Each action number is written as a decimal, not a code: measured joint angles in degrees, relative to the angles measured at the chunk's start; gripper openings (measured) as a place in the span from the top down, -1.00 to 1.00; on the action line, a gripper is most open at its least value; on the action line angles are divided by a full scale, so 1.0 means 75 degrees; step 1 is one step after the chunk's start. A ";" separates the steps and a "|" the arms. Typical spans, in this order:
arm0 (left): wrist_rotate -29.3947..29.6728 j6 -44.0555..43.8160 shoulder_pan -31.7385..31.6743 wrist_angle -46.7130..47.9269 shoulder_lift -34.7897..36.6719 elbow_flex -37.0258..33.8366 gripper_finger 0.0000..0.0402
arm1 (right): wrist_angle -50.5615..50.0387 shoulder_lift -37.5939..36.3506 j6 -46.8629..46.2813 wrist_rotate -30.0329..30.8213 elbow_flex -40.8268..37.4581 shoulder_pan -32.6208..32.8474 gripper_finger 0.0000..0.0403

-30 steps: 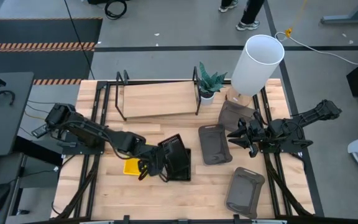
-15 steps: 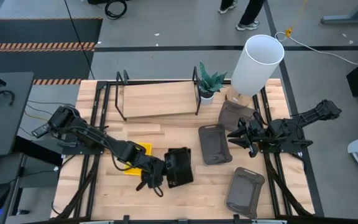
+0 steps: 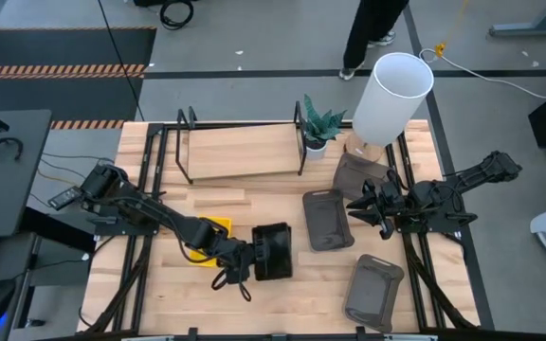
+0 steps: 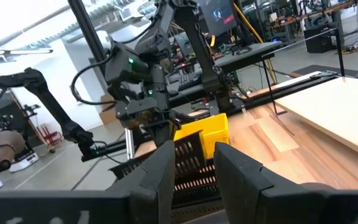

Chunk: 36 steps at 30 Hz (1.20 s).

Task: Stack baskets on shelf by color
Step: Put the top black bin on the bottom black bins

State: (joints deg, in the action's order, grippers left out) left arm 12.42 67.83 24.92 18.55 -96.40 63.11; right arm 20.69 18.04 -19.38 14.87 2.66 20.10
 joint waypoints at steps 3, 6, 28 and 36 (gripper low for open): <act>-0.0002 0.0284 -0.0002 0.0336 0.0000 0.0000 0.97 | 0.0027 0.0001 0.0000 0.0000 0.0000 0.0000 0.41; -0.0033 0.0307 -0.0093 0.0408 0.0000 0.0000 0.97 | 0.0031 0.0001 0.0000 -0.0001 0.0000 0.0000 0.41; -0.1167 0.0716 -0.0107 0.0580 0.0000 0.0000 0.96 | 0.0031 0.0001 0.0000 0.0000 0.0000 0.0000 0.41; -0.1355 0.0160 -0.0112 0.0605 0.0000 0.0000 0.92 | 0.0028 0.0001 0.0001 0.0000 0.0000 0.0000 0.41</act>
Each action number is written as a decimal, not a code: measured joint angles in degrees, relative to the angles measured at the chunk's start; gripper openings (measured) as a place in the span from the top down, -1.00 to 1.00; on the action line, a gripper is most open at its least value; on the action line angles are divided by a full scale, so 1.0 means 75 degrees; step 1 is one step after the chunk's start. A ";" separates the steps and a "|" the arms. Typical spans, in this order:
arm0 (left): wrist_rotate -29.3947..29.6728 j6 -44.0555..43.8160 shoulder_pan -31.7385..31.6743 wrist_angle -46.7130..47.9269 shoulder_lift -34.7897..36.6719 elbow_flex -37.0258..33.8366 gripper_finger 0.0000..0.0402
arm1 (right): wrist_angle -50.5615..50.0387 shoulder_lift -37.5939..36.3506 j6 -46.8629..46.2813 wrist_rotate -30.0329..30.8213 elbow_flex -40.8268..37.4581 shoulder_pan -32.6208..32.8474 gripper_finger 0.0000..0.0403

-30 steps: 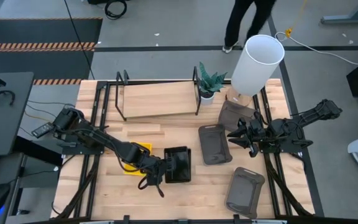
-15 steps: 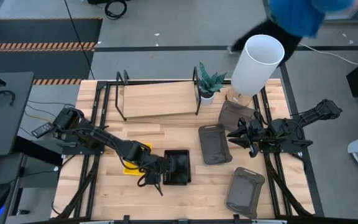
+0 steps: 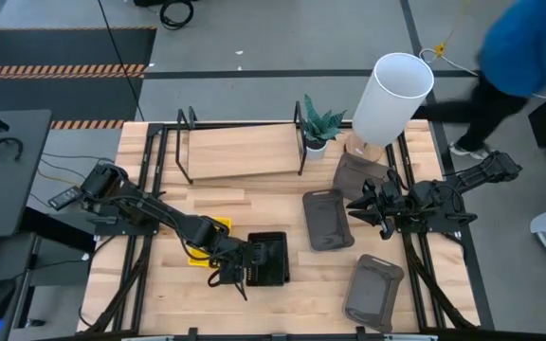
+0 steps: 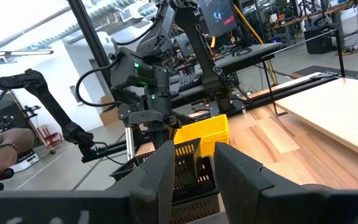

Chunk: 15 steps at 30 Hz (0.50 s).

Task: Stack baskets on shelf by color
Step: Put the top black bin on the bottom black bins, then put the yellow bins on the shelf

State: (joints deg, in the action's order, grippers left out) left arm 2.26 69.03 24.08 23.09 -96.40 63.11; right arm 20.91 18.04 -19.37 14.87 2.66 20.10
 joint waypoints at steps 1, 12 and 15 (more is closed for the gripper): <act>0.0003 -0.0099 0.0002 0.0000 0.0000 0.0000 0.89 | 0.0000 0.0000 0.0002 0.0000 0.0000 0.0000 0.41; 0.0280 -0.0383 0.0003 0.0125 0.0000 0.0006 0.46 | 0.0000 0.0000 0.0001 -0.0003 0.0000 0.0000 0.41; 0.0290 -0.0595 0.0003 0.0125 0.0000 0.0006 0.36 | 0.0000 0.0000 0.0002 0.0000 0.0000 0.0000 0.41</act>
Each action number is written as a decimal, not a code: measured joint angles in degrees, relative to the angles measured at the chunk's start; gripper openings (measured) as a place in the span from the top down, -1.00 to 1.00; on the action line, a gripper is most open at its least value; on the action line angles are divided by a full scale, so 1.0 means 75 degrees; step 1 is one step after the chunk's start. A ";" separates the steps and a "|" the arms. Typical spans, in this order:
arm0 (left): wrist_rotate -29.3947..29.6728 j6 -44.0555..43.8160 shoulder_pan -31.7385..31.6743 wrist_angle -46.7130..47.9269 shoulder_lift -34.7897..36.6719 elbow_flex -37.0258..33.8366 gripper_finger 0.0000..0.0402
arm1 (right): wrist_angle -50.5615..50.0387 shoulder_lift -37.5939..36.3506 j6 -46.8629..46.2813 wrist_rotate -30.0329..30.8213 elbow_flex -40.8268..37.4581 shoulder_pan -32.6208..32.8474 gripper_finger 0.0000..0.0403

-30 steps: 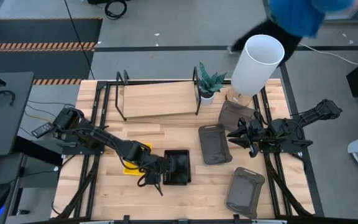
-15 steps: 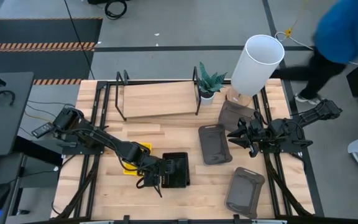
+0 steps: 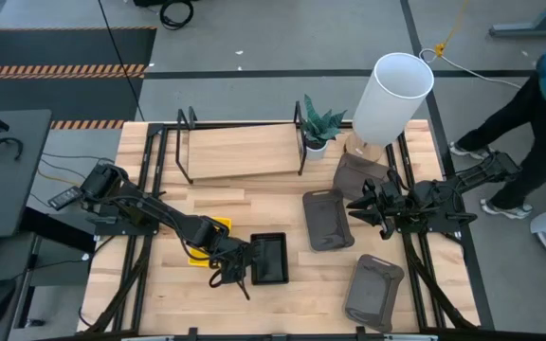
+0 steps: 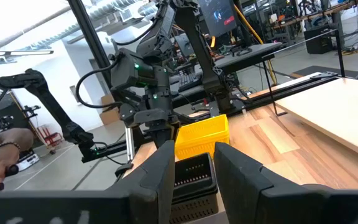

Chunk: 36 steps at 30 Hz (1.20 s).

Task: Stack baskets on shelf by color
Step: Put the yellow bins on the shelf

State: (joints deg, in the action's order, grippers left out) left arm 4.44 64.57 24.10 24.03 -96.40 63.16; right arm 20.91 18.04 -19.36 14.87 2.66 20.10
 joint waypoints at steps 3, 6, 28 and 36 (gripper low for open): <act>0.0001 -0.0426 0.0000 -0.0068 0.0000 0.0000 0.31 | 0.0000 0.0000 -0.0002 0.0000 0.0000 0.0000 0.41; -0.0092 -0.1238 -0.0005 -0.0330 0.0000 0.0003 0.31 | 0.0000 0.0000 0.0000 -0.0002 0.0000 -0.0001 0.41; -0.1477 -0.9032 -0.0424 0.2046 0.1695 0.0009 0.81 | 0.0026 0.0000 0.0000 -0.0001 0.0000 0.0000 0.41; -0.0727 -1.0427 0.0412 0.2967 0.1641 0.0003 0.78 | 0.0051 -0.0006 0.0000 0.0000 -0.0003 -0.0002 0.41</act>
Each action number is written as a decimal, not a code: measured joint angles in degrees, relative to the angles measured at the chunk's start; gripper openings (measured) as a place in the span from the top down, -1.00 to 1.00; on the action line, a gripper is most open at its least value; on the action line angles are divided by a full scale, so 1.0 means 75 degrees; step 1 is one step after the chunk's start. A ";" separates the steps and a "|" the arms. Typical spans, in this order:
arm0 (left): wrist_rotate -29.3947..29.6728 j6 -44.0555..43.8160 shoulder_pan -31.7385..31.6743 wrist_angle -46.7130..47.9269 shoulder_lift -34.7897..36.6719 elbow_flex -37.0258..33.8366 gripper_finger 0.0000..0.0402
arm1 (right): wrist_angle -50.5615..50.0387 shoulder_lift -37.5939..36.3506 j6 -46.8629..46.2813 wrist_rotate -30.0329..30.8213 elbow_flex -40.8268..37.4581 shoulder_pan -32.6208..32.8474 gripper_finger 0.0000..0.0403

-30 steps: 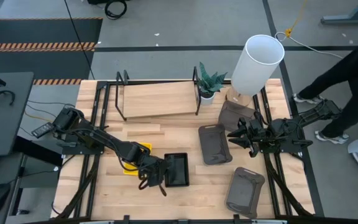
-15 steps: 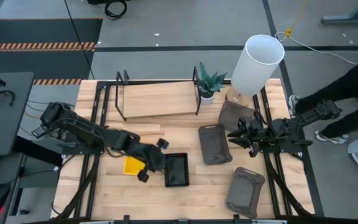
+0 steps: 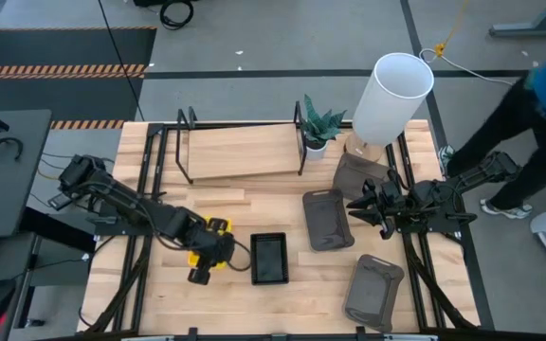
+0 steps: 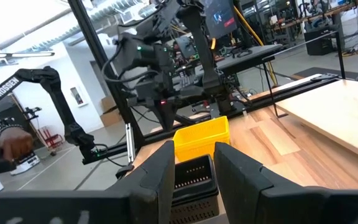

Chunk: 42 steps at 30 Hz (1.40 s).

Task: Stack baskets on shelf by color
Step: Put the yellow bins on the shelf

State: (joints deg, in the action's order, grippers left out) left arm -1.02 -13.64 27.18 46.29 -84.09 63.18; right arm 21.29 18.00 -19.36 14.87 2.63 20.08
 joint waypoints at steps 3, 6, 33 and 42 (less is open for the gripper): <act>-0.0002 -0.0362 0.0283 0.0212 0.0000 0.0000 0.73 | 0.0010 0.0000 -0.0001 0.0000 0.0000 0.0002 0.41; -0.0006 -0.0876 0.0461 0.0245 0.0000 -0.0003 0.69 | 0.0009 0.0000 -0.0001 0.0000 0.0000 0.0000 0.41; 0.0790 -0.3032 0.1034 0.1337 -0.0171 -0.0005 0.07 | 0.0005 0.0000 -0.0001 0.0000 0.0000 0.0000 0.41; 0.0764 -0.2893 0.1090 0.1085 -0.0984 -0.0005 -0.08 | 0.0005 0.0000 -0.0001 -0.0001 0.0000 0.0001 0.41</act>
State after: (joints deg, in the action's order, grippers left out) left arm 4.71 -35.33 35.36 54.42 -91.47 63.14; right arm 21.32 18.00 -19.36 14.86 2.63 20.08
